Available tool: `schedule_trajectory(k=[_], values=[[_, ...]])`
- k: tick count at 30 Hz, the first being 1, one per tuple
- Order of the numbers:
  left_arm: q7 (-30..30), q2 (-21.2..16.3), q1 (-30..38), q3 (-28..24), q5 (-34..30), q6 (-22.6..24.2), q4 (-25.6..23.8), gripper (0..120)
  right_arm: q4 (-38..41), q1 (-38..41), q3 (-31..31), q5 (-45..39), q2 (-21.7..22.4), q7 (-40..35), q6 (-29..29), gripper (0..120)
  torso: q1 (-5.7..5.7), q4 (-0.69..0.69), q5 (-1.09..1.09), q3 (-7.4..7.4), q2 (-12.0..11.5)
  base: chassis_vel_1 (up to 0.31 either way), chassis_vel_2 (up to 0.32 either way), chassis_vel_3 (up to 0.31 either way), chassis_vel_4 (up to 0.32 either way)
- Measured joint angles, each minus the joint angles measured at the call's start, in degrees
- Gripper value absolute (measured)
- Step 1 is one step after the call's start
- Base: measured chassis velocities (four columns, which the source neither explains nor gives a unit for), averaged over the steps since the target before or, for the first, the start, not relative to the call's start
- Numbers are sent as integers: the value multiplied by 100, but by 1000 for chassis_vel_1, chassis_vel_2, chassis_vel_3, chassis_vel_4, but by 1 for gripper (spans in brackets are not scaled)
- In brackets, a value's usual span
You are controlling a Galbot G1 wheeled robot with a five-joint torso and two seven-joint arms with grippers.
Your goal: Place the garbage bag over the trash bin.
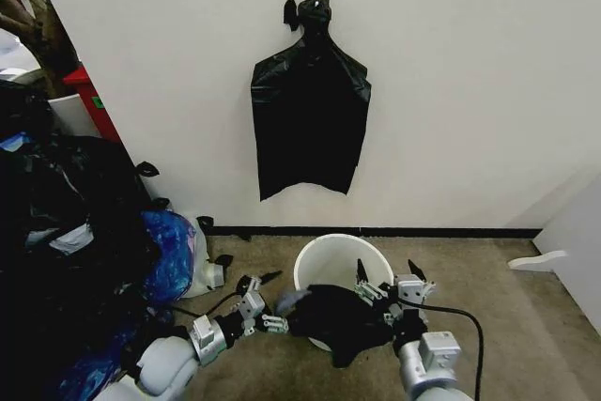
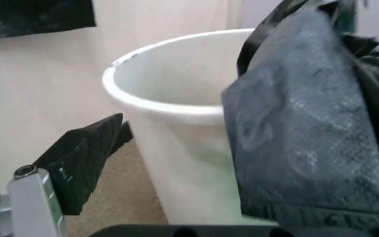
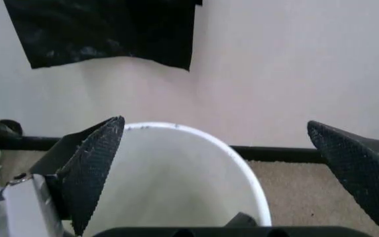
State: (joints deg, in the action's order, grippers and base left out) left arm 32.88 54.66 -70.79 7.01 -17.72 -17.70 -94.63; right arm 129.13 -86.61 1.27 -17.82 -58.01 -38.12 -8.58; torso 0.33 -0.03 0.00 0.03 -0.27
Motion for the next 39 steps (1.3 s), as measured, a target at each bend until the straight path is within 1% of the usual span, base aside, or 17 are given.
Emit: schedule_trajectory(k=[3,6,9,10,15,19,23,27,29,34,35,39], values=[[107,103,231,-4,-16,-9,249,100,-177,129,-51,-120,-12,25,-60,100,0,0,0,0,0,0,0,0,0],[204,127,332,-5,-101,-41,341,100,-261,164,-76,-141,-30,32,-60,100,0,0,0,0,0,0,0,0,0],[446,131,459,-4,-303,-89,422,100,-358,206,-150,-148,-71,41,-58,100,0,-1,0,-1,0,0,0,0,0],[662,131,526,-3,-387,-129,455,100,-409,225,-202,-142,-97,47,-54,100,0,0,0,-1,0,0,0,0,0],[1097,139,642,70,-428,-215,528,100,-524,259,-306,-107,-150,62,-42,100,0,0,0,-1,0,0,0,0,0],[1167,147,687,239,-150,-308,609,100,-615,249,-385,-13,-218,74,6,100,0,0,0,-1,0,0,0,0,0],[1289,119,661,434,-73,-362,619,100,-616,229,-407,11,-250,85,13,100,-1,0,0,-1,0,0,0,0,0],[1410,64,627,641,135,-453,610,100,-619,218,-408,18,-266,93,15,100,-1,0,0,-1,0,0,0,0,0],[1426,62,621,656,146,-460,606,100,-620,215,-408,19,-268,93,15,100,-1,0,0,-1,0,0,0,0,0],[2167,6,532,1080,201,-577,519,100,-613,158,-414,56,-290,108,16,100,-1,0,1,-1,0,0,0,0,0],[2167,6,532,1080,201,-577,519,100,-613,158,-414,56,-290,108,16,100,-1,0,1,-1,0,0,0,0,0],[2533,-37,530,1245,87,-619,479,100,-610,147,-408,68,-289,114,18,100,-1,0,1,-1,0,0,0,0,0]])
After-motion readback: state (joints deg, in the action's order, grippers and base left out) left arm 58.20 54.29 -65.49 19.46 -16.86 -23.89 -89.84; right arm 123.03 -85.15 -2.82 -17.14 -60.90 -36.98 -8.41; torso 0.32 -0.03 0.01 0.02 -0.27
